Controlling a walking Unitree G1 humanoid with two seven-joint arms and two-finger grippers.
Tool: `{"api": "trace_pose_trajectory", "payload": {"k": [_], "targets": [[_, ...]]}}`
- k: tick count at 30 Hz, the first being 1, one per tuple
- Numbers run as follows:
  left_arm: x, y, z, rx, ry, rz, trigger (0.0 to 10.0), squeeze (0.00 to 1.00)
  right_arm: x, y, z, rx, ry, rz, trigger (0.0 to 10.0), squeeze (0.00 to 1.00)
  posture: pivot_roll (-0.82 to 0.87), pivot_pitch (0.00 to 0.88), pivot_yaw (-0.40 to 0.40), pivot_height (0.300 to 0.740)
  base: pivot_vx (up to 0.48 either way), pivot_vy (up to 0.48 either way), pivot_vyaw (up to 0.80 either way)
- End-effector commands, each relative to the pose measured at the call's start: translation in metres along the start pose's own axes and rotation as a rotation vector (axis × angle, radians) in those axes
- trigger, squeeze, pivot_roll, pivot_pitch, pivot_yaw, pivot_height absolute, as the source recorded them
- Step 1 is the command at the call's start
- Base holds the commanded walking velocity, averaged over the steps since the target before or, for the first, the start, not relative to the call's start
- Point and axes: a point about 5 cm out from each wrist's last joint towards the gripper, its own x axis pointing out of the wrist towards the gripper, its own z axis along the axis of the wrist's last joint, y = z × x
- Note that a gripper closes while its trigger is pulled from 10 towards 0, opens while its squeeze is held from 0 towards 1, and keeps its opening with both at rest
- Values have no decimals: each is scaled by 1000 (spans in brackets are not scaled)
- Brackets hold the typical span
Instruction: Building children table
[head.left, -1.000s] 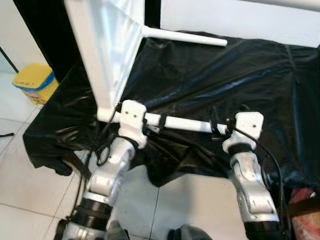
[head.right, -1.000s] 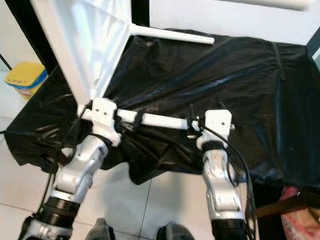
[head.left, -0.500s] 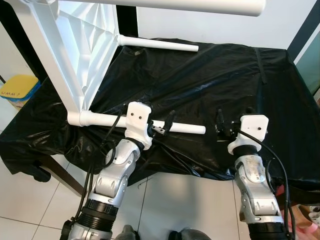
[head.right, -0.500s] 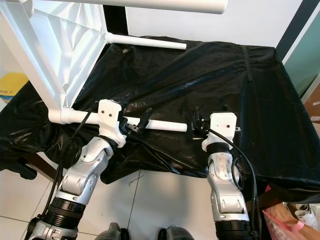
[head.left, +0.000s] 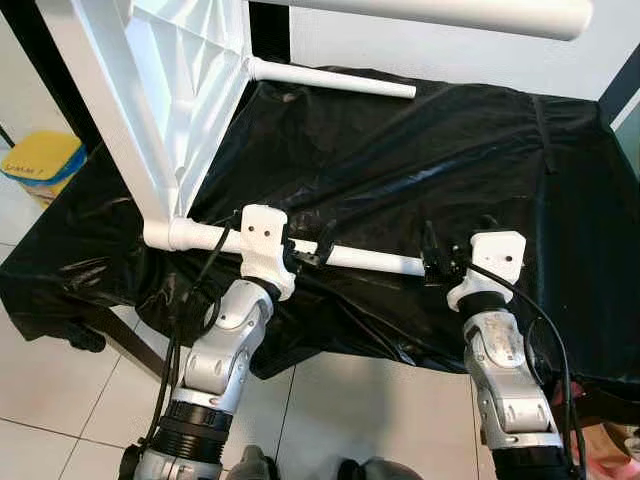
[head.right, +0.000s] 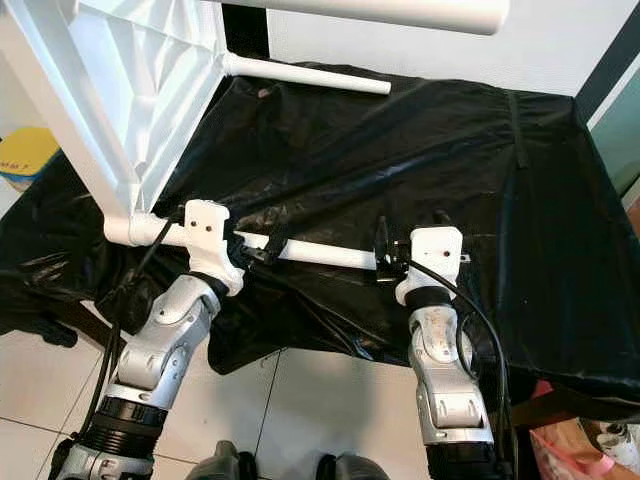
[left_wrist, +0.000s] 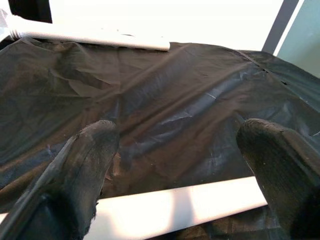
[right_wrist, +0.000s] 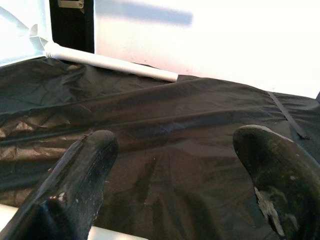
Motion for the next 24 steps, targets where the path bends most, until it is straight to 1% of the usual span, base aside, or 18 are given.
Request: {"api": "trace_pose_trajectory", "payload": {"k": [1,5,8,13,17,24], "targets": [[-3,-1,-3,-1,20,-28,10000,0,-3,-1,-1,9,4,-4,10000,0,9,127,-54,740,0,416,0],[-3,-1,-3,-1,25,-30,10000,0,-3,-1,-3,21,20,-13,10000,0,11,130,-53,740,0,410,0],[-3,0,-3,-5,29,-26,10000,0,-3,-1,-4,20,28,-15,10000,0,13,131,-51,740,0,288,-665],[-4,1,-2,2,25,-25,10000,0,-3,-1,-4,25,15,-11,10000,0,17,136,-50,740,0,0,-610],[-5,2,-1,23,25,-21,10000,0,-3,0,-4,17,12,-6,10000,0,19,137,-48,740,0,0,0],[-5,4,2,18,6,-15,10000,0,-2,-2,-3,14,7,-10,10000,0,19,145,-47,740,0,0,0]]}}
